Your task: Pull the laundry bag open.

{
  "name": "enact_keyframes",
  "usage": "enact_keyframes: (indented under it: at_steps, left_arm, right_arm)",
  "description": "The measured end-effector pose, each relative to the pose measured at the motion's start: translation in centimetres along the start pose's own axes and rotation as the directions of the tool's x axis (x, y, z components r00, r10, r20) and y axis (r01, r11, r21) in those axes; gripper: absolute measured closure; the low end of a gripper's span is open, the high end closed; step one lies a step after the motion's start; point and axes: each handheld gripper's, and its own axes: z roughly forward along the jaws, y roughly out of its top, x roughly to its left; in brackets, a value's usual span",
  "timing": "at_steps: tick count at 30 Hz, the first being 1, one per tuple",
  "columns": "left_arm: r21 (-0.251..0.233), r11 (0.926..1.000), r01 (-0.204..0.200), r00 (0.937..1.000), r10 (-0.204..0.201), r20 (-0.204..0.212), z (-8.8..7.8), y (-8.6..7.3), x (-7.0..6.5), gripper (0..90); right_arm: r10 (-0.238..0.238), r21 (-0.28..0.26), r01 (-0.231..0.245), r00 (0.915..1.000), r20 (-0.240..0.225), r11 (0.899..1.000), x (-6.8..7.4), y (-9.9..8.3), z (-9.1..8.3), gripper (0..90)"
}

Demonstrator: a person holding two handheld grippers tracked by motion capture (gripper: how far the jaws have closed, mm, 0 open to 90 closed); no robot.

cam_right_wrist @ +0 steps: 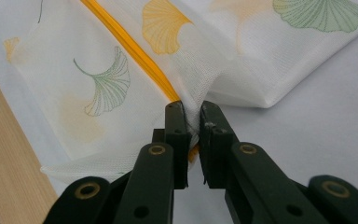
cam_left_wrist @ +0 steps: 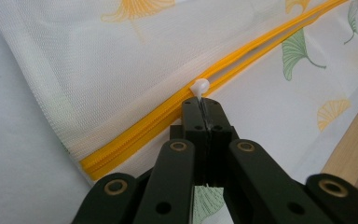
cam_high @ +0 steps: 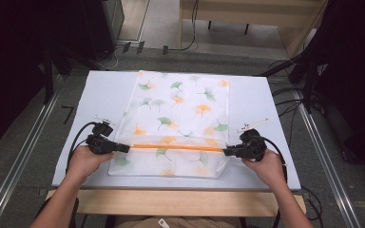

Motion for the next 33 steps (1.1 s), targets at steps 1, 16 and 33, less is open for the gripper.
enact_keyframes:
  at_steps: [1,16,33]
  left_arm:
    - [-0.002,1.0,0.003,1.0,-0.003,0.003,-0.03,0.0,0.05,90.0]
    - [0.008,1.0,-0.005,1.0,0.005,0.005,0.28,0.06,-0.03,90.0]
    - [-0.006,0.9999,0.014,0.9989,-0.014,0.046,-0.15,-0.09,0.54,90.0]
  right_arm:
    - [0.001,-0.002,-0.001,1.0,-0.002,1.0,-0.03,0.0,-0.02,85.0]
    - [0.006,-0.005,-0.006,1.0,0.005,1.0,-0.19,-0.1,-0.1,85.0]
    - [0.003,-0.007,-0.003,1.0,0.003,1.0,-0.22,-0.11,-0.19,85.0]
